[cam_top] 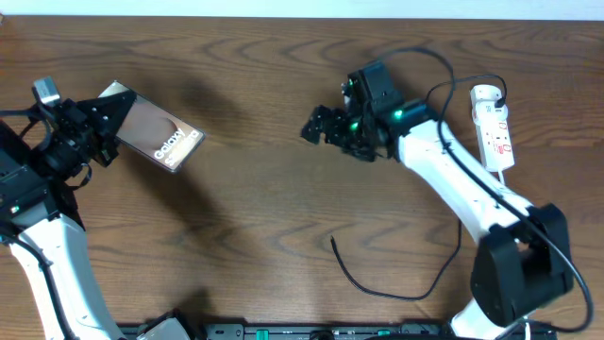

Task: Plug charger to phone and switch on socket
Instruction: 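Release the phone from the right gripper and move it toward the cable, then lower the right gripper and grasp the black cable's connector end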

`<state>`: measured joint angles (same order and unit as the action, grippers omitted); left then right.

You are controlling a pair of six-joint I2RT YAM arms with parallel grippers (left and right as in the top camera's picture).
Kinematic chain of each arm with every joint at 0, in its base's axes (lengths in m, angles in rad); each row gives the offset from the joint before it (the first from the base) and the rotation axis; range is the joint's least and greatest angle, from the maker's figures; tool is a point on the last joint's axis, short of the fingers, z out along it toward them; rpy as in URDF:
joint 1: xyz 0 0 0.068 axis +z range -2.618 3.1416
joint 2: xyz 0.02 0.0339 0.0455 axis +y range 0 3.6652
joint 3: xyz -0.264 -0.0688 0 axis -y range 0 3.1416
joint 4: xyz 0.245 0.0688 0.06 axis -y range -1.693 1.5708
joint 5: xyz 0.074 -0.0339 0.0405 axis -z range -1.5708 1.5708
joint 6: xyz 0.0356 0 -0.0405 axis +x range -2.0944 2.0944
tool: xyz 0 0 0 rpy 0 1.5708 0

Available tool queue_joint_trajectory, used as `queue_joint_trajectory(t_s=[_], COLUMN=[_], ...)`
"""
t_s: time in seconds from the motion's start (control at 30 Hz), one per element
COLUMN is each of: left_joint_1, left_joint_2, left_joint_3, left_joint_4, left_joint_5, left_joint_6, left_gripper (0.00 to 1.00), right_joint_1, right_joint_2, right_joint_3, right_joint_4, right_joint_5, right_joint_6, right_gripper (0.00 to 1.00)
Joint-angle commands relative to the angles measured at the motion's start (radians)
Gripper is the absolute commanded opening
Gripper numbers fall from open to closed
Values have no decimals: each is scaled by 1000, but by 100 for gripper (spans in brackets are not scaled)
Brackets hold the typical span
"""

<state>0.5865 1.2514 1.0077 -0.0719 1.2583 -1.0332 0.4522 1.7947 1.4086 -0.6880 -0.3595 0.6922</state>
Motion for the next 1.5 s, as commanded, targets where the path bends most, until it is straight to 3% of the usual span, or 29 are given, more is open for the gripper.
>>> queue_joint_trajectory(t_s=[0.0, 0.2, 0.73, 1.03, 1.47], left_joint_1=[-32, -93, -113, -113, -113], left_joint_2=[-4, -4, -4, -4, -4], left_joint_3=[2, 2, 2, 2, 2], left_joint_4=[6, 6, 6, 6, 6], left_joint_5=[64, 89, 103, 103, 103], left_joint_6=[98, 186, 225, 240, 240], left_gripper=[8, 7, 7, 8, 8], right_joint_1=[6, 75, 302, 372, 415], right_joint_2=[-61, -51, -49, -49, -49], right_joint_3=[87, 18, -365, -409, -409], right_joint_4=[-162, -379, -161, -154, -171], right_joint_5=[183, 259, 327, 350, 354], right_joint_6=[-202, -234, 79, 158, 168], right_gripper=[99, 99, 99, 96, 83])
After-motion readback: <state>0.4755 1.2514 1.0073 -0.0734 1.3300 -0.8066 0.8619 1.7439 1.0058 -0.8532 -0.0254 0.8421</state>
